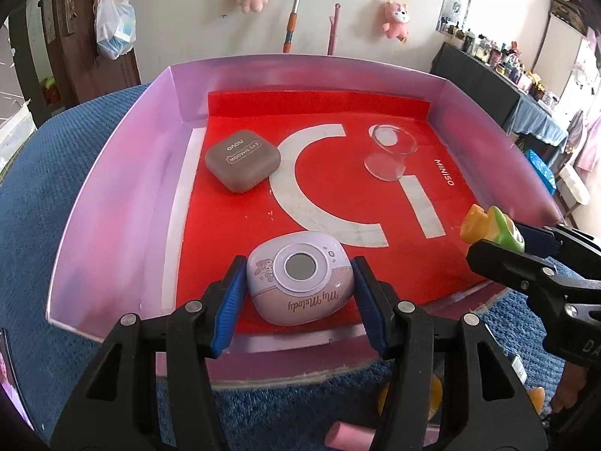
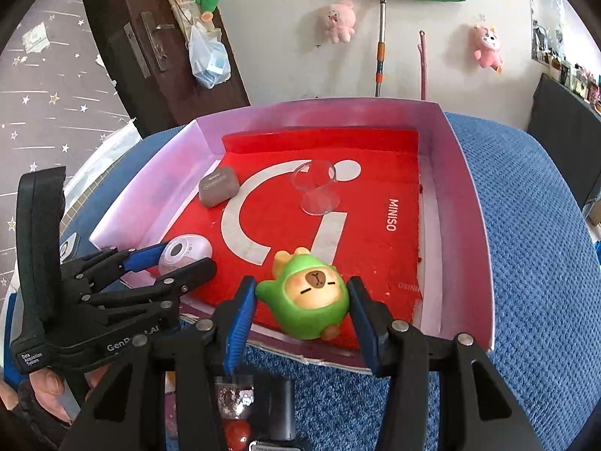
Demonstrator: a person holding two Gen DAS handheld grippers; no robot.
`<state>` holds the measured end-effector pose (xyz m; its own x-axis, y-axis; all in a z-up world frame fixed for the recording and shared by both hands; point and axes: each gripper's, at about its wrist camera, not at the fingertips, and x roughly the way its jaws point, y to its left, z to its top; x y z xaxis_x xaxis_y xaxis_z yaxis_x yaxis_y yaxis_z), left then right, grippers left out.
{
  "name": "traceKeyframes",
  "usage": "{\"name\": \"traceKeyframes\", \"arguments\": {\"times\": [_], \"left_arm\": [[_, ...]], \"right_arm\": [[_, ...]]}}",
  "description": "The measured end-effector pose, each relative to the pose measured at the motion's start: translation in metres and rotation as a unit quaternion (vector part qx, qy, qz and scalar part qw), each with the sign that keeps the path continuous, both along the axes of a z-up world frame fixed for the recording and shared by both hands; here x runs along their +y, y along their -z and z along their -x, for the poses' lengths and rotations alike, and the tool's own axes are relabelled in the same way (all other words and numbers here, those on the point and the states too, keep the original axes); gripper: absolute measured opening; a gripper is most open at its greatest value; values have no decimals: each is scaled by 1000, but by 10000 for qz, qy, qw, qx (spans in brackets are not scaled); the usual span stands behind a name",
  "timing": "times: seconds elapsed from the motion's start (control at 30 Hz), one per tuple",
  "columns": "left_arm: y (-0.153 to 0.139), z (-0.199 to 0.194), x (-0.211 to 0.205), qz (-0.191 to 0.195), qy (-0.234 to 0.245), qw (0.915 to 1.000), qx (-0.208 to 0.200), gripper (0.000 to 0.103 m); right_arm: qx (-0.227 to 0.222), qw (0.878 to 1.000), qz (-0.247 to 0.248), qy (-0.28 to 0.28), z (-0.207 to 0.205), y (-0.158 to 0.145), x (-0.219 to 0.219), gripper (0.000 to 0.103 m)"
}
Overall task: Organize rigid objects
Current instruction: 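Carry the compact into the box with the left gripper while the right gripper carries the frog in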
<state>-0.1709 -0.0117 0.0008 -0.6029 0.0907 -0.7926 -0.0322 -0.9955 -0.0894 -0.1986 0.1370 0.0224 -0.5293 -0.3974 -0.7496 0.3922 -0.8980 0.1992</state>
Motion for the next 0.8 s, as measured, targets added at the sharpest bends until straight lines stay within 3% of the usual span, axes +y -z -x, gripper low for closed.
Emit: {"name": "traceKeyframes", "arguments": {"times": [0.8], "left_arm": [[4,41,-20,228,-212,9995,-76,53]], "right_arm": [[-148,9994,-300,43,49,20,-26,52]]}}
